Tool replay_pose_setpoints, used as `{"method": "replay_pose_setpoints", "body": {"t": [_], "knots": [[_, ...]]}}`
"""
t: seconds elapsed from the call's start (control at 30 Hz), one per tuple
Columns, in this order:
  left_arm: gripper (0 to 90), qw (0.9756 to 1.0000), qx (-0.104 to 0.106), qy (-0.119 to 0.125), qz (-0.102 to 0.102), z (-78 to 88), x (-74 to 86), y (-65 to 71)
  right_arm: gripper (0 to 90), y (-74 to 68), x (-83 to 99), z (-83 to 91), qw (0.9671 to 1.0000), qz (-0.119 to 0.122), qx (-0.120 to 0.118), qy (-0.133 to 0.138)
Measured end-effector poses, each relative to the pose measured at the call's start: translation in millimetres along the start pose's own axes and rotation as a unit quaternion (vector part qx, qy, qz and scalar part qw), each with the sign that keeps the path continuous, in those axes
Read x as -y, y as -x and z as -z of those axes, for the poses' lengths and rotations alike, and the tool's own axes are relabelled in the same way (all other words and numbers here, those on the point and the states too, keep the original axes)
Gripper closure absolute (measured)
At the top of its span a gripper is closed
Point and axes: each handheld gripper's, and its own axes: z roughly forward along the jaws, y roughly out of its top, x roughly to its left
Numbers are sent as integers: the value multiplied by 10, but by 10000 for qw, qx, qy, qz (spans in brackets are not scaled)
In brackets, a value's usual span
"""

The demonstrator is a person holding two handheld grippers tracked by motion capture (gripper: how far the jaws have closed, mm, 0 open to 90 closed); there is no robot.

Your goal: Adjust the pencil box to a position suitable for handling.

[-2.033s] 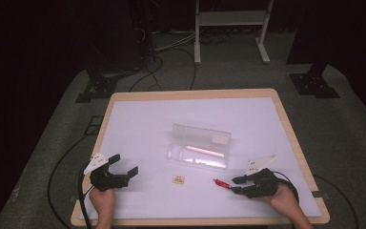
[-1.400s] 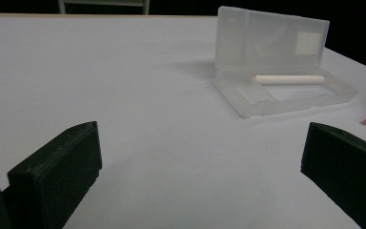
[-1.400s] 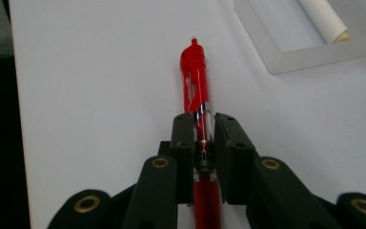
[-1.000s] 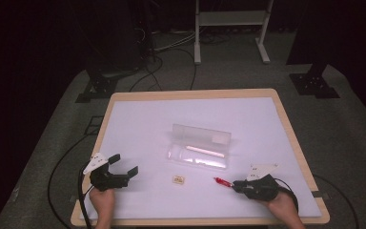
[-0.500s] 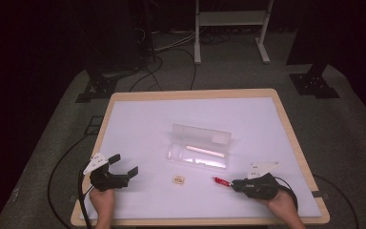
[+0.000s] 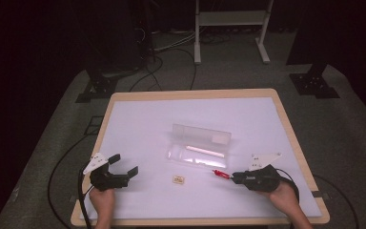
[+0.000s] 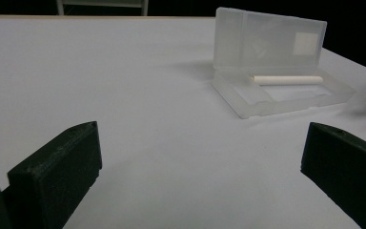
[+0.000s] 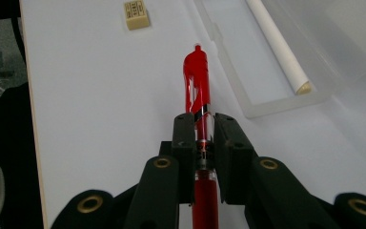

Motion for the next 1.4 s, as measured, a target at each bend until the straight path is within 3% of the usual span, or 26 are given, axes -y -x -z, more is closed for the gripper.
{"method": "replay_pose_setpoints", "body": {"t": [0.8, 1.4], "knots": [[0, 10000, 13, 20, 6, 4, -6, -8, 787, 130, -576, -106, 9994, 285, -45, -173], [0, 10000, 10, 21, 48, 7, -6, -10, 789, 237, -825, -244, 9983, 467, -17, -352]]}}
